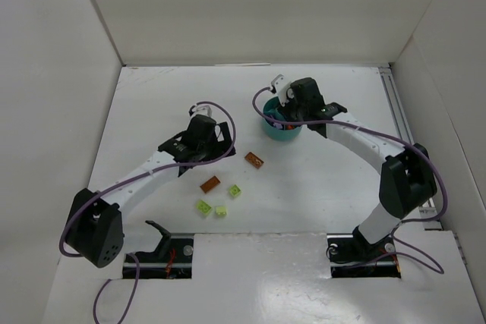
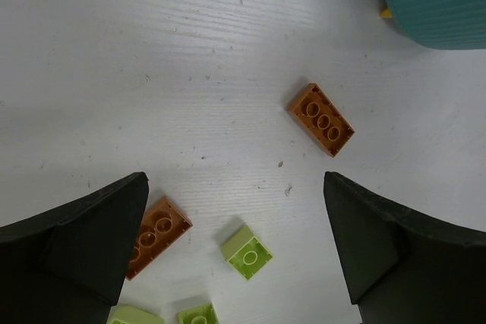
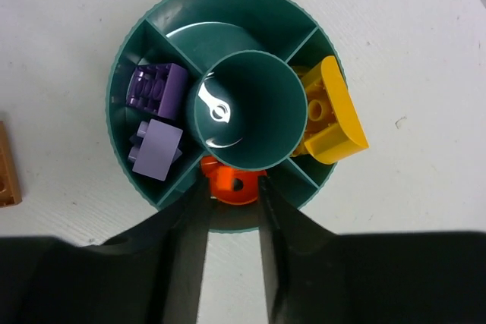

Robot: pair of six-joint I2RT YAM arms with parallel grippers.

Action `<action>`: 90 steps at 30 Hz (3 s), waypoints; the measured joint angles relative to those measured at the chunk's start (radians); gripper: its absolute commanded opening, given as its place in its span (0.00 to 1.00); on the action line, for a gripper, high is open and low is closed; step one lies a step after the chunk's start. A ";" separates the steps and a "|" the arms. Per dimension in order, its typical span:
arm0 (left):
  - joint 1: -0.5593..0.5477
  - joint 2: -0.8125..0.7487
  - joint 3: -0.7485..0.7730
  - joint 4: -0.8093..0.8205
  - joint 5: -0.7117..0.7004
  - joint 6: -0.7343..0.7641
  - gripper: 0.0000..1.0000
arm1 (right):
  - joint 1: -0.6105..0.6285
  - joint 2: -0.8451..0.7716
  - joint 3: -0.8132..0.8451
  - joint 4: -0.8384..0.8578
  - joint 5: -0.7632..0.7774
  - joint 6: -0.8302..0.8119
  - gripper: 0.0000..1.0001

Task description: Sort the legos into containers by color

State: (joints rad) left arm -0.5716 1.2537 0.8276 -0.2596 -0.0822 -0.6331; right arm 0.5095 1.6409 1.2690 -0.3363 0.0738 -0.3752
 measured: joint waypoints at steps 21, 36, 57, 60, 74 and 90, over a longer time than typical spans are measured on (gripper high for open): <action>-0.089 0.241 0.116 0.029 -0.002 -0.109 0.96 | 0.000 -0.398 -0.212 -0.070 0.017 0.087 0.48; -0.127 0.579 0.425 -0.119 0.036 -0.573 0.77 | 0.000 -0.703 -0.350 -0.195 0.140 0.201 0.51; -0.130 0.726 0.592 -0.403 -0.048 -0.809 0.65 | -0.126 -0.713 -0.370 -0.237 0.154 0.153 0.52; -0.130 0.731 0.600 -0.411 -0.049 -0.820 0.61 | -0.131 -0.713 -0.370 -0.240 0.151 0.141 0.52; -0.167 0.797 0.693 -0.466 -0.081 -0.827 0.25 | -0.162 -0.738 -0.386 -0.241 0.142 0.116 0.52; -0.226 0.692 0.721 -0.593 -0.412 -0.828 0.20 | -0.162 -0.758 -0.402 -0.240 0.139 0.110 0.52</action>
State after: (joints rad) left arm -0.7979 1.9457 1.5486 -0.8524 -0.4946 -1.4612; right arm 0.3473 0.8829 0.8673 -0.5766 0.2127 -0.2649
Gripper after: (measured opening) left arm 0.326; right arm 0.523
